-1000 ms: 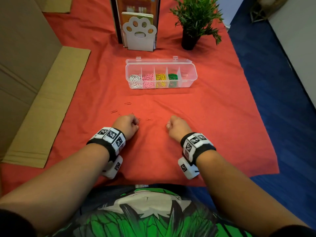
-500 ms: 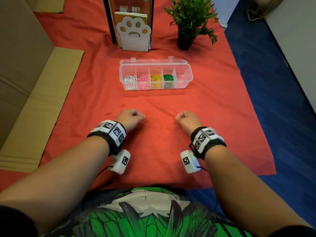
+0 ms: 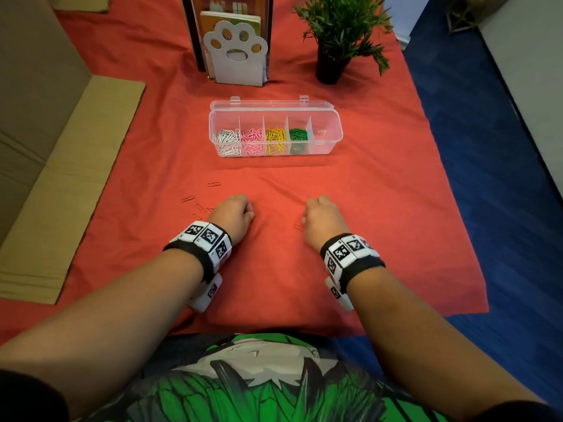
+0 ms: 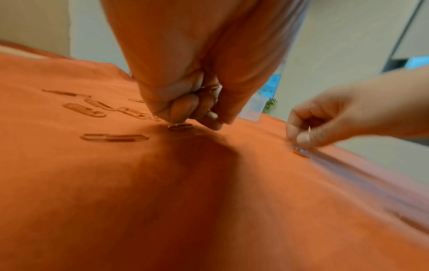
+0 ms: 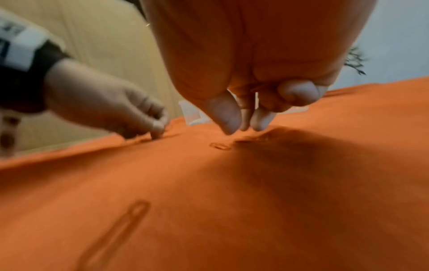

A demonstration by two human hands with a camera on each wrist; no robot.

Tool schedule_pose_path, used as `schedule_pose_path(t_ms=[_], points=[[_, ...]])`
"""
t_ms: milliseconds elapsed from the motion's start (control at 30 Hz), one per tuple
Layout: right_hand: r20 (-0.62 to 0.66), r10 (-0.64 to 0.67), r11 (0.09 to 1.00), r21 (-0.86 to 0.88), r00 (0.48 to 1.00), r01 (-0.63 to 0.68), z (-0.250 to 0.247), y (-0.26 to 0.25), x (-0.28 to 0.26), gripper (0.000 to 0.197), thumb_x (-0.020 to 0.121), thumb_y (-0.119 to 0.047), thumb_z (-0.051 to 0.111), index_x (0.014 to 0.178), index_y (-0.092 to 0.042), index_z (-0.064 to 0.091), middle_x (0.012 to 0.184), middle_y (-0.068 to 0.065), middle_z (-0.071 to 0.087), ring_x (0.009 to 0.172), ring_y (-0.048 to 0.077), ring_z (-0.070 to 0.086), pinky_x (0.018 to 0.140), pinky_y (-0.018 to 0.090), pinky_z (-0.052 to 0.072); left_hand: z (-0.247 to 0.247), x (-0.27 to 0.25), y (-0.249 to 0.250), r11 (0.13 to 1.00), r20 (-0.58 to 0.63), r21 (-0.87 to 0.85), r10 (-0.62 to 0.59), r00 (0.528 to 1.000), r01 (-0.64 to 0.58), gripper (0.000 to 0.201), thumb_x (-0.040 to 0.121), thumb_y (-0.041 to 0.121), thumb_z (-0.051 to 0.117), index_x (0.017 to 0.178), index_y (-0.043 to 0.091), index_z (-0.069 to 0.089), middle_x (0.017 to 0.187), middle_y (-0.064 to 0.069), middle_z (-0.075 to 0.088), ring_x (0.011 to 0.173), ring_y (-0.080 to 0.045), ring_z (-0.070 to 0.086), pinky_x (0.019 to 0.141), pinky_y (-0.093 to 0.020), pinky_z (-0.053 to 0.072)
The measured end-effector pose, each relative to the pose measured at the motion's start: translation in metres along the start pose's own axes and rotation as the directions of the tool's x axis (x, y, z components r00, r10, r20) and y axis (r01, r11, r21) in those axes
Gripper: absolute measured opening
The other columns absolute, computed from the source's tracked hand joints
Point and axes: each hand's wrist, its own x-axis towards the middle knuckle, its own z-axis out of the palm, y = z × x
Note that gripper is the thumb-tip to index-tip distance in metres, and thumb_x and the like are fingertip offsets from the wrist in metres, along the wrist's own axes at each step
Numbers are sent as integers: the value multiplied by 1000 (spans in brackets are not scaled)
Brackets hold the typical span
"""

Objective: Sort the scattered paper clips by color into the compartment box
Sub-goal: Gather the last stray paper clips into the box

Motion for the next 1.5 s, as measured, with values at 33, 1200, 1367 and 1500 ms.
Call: schedule_pose_path(t_ms=[33, 1200, 1367, 1500], points=[[-15, 3, 999, -43, 1000, -3, 1, 0, -2, 24, 86, -11, 50, 109, -6, 50, 114, 14, 47, 109, 35, 49, 90, 42, 46, -1, -1, 0, 997, -7, -75, -34, 999, 33, 10, 89, 15, 54, 97, 11, 58, 96, -7, 63, 91, -26, 58, 81, -29, 41], [514, 178, 952, 125, 839, -278, -12, -12, -34, 23, 87, -18, 47, 96, -8, 65, 98, 16, 64, 85, 30, 62, 72, 29, 49, -36, -23, -47, 930, 171, 251, -317, 933, 270, 24, 82, 33, 64, 75, 11, 69, 85, -8, 71, 85, -25, 65, 77, -31, 51], [392, 179, 977, -175, 902, -118, -1, -16, -57, 38, 89, -27, 48, 119, -7, 58, 127, 13, 60, 117, 29, 57, 94, 34, 47, -43, -19, -28, 788, 236, -330, -464, 854, 519, 29, 85, 23, 49, 59, 9, 51, 51, -6, 50, 51, -24, 44, 52, -25, 37], [386, 152, 980, -181, 910, -87, 1, -22, -60, 33, 87, -15, 46, 115, -6, 61, 123, 14, 62, 114, 29, 60, 92, 35, 49, -55, -21, -23, 317, 446, -730, -450, 774, 605, 14, 69, 15, 38, 55, 14, 41, 41, 1, 42, 45, -15, 33, 44, -16, 28]])
